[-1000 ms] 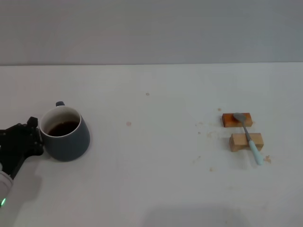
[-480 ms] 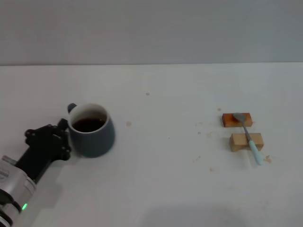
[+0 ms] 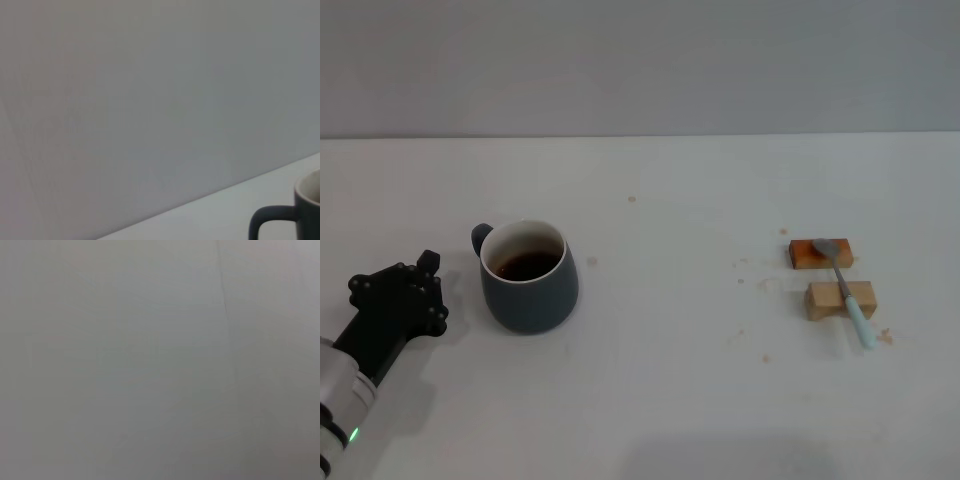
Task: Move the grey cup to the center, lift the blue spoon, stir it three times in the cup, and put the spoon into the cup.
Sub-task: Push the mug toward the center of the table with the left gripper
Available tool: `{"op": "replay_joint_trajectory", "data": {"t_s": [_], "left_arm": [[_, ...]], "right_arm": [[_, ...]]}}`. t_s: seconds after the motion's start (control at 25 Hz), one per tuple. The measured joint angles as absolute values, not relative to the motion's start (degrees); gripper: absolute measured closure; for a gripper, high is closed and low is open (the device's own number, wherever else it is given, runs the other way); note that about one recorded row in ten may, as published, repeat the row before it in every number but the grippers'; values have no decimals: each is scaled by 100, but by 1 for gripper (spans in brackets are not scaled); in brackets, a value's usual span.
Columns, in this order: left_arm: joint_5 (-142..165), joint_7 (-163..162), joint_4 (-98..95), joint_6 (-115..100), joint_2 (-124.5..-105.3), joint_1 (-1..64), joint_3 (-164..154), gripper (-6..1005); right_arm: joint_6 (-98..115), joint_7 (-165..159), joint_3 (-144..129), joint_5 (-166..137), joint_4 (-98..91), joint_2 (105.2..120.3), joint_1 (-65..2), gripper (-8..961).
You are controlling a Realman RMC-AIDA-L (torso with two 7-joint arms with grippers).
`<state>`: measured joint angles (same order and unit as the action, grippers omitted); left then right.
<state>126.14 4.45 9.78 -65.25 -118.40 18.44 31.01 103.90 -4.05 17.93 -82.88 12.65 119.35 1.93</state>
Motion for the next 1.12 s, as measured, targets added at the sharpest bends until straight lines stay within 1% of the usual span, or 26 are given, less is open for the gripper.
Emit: {"op": "replay_joint_trajectory", "data": {"t_s": [0.28,1.12], "left_arm": [[12646,448,1005,-6337,-11857,2014,3105,1001],[12665,401,1334,-6327,-11874,2062,2736,1001]], "right_arm": [[10396,-404,1793,-8288,1265,11935,162,179],[10398,-404,1774,-8288,1274,11935,140,178]]}}
